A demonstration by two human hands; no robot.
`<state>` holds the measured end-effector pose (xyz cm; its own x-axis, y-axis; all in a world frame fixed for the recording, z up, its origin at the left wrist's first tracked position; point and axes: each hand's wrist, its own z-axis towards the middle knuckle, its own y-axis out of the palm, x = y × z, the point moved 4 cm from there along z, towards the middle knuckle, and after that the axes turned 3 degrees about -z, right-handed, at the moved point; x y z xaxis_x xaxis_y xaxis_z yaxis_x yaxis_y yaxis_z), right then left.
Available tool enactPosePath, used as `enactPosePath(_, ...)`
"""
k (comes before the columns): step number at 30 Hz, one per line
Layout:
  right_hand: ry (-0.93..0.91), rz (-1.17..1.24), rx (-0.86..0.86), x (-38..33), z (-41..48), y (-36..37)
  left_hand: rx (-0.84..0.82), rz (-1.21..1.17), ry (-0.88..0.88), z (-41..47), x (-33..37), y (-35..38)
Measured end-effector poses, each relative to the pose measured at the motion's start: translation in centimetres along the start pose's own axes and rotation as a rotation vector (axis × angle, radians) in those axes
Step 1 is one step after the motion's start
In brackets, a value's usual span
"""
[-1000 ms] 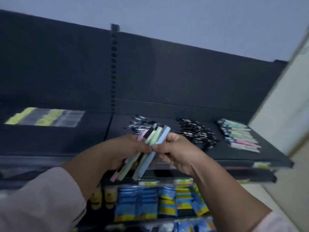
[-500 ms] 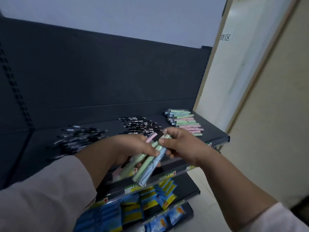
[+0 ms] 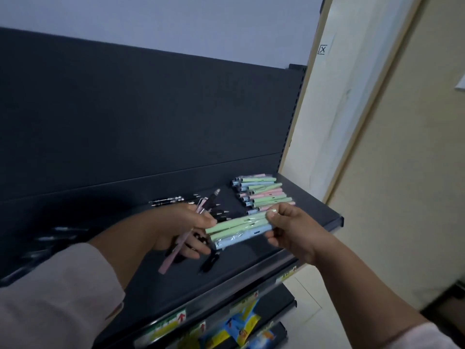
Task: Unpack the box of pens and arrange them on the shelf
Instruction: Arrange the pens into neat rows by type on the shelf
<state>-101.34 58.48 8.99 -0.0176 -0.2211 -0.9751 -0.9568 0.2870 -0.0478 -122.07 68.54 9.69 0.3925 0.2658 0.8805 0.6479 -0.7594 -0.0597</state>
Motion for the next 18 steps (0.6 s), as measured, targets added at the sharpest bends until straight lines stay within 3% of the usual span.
enactPosePath(3,0.045,0.041,0.005,0.9,2.4,-1.8,0.053,-0.145,0.012,2.6,0.4,1.4)
enactPosePath(9,0.140,0.068,-0.047,1.9,8.3,-6.2,0.272,-0.144,0.116,9.8,1.9,4.6)
enactPosePath(18,0.164,0.077,-0.123,0.2,16.5,-14.7,0.477,-0.202,0.120,18.1,6.7,7.4)
